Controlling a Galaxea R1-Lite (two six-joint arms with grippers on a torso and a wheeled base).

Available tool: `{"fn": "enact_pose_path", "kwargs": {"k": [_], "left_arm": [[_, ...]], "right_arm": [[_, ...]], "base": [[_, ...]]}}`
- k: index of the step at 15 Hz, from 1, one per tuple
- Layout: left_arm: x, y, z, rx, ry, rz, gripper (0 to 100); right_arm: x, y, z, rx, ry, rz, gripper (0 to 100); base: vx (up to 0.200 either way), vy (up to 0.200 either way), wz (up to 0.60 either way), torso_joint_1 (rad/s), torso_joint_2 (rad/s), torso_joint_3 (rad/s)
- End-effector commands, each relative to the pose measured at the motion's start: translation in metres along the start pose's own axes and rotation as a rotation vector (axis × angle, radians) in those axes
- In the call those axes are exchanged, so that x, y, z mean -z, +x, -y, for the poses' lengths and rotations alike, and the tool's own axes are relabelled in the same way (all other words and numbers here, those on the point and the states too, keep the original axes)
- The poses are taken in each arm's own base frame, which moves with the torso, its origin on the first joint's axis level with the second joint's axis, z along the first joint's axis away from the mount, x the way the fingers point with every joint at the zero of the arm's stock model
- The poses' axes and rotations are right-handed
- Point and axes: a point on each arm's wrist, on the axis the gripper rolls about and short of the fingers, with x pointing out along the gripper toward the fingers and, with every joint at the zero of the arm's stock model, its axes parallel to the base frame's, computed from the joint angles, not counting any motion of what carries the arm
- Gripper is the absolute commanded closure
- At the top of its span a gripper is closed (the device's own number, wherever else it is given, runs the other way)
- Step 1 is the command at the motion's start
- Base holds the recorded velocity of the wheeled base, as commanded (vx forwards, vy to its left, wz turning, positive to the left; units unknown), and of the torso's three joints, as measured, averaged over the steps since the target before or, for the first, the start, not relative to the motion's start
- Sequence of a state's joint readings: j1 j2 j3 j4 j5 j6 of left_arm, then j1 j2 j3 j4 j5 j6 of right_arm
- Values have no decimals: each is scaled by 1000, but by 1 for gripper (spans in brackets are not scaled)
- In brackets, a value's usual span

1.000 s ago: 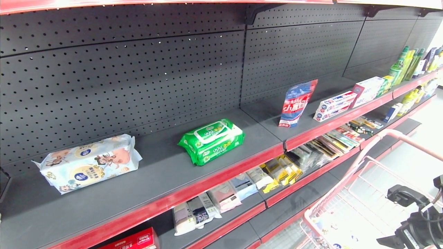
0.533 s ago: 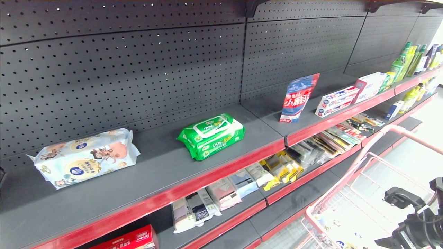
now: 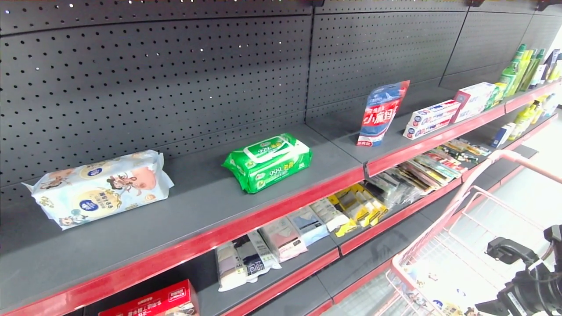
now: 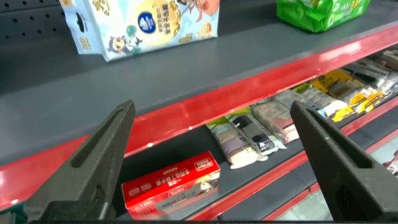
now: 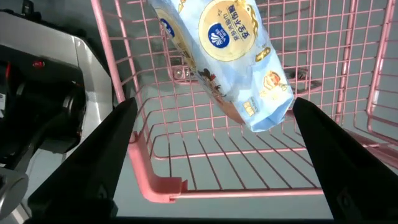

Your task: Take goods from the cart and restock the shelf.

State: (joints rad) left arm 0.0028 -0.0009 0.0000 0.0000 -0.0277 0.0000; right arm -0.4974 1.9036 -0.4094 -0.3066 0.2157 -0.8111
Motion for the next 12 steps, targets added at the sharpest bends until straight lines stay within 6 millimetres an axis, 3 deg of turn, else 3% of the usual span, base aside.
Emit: {"fn": "enact_pose_path", "kwargs": {"k": [1, 12], "left_arm": [[0, 0, 0, 0, 0, -1, 0], [0, 0, 0, 0, 0, -1, 0]], "right_arm": [[-1, 0, 1, 2, 0, 3, 0], [-1, 2, 18, 35, -103, 14, 0]], "base": [[0, 0, 0, -159, 339, 183], [0, 0, 0, -161, 364, 195]]}}
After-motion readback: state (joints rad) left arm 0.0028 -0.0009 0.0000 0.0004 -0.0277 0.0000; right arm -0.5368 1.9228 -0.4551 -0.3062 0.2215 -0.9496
